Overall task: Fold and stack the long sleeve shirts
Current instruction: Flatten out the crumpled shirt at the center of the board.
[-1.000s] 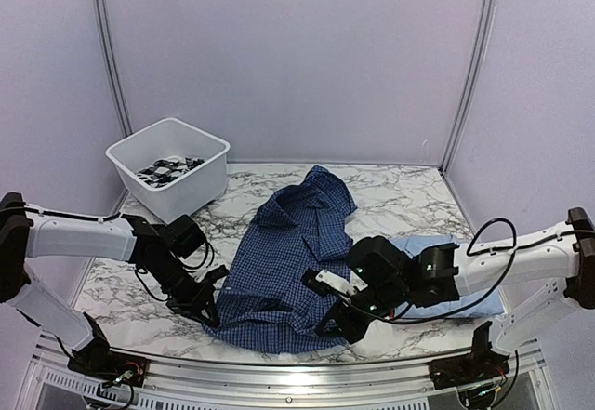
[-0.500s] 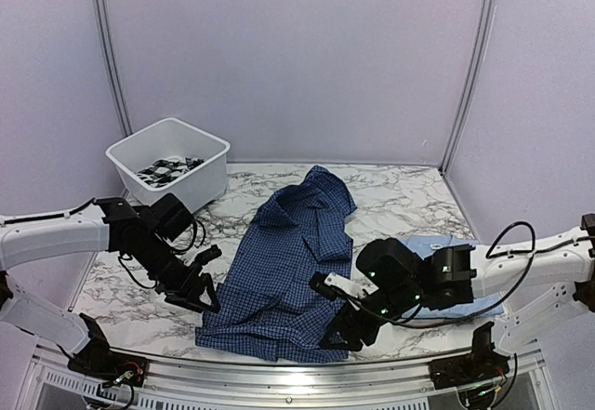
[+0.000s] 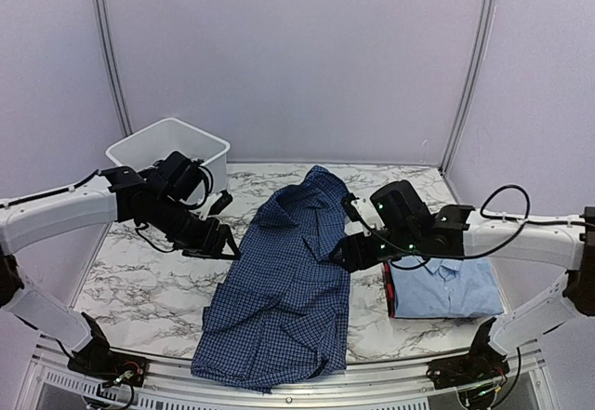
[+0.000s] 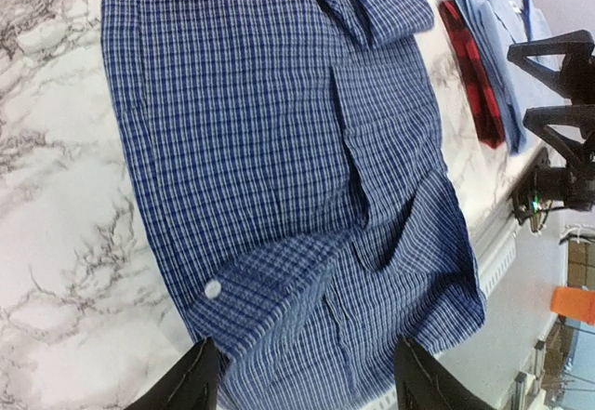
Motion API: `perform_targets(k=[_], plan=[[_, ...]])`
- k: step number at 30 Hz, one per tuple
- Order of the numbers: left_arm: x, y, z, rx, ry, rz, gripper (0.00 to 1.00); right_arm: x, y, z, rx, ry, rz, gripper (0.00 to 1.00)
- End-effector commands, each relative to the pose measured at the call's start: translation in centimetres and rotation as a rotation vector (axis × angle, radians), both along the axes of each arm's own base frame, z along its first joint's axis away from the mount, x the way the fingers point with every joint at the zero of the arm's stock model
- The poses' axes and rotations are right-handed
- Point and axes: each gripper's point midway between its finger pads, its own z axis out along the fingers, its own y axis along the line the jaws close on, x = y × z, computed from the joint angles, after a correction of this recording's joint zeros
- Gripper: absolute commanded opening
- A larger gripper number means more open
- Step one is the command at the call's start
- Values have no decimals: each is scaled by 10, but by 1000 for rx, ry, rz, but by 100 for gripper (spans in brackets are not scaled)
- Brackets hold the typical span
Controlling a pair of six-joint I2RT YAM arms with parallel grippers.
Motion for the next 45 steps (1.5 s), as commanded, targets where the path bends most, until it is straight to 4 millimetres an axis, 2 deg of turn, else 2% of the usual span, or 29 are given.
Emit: perform_targets(k=[1,3,4,5,6,9,12,17,26,32,36,40,42,45], plan=[[57,-23,-13,-7,-123,101,66,57,-4,2,75,-26,-135,69],[79,-39,-18,-1,-167,124,66,78,-8,-8,81,-19,-181,68],[90,-45,-28,27,-183,140,66,88,-9,-14,86,-10,-202,66],[101,-52,-25,28,-213,156,66,96,-9,-18,93,2,-214,62],[110,-61,-34,38,-214,165,66,102,-7,-23,101,19,-221,58],[140,-79,-42,60,-255,234,66,115,1,-34,118,45,-218,50],[170,-87,-55,96,-280,328,66,123,5,-44,107,58,-223,46],[204,-86,-65,175,-319,453,64,126,4,-57,63,85,-236,43],[228,-80,-76,215,-335,512,64,112,-6,-71,30,124,-239,44],[245,-72,-81,216,-324,534,41,104,-15,-69,30,123,-259,50],[259,-74,-80,202,-329,523,20,100,-7,-67,56,130,-235,51],[275,-81,-75,185,-357,491,3,100,0,-70,74,139,-224,49],[284,-84,-67,171,-378,486,0,102,2,-71,78,138,-224,45],[296,-80,-62,157,-388,499,0,110,2,-70,66,123,-235,27]])
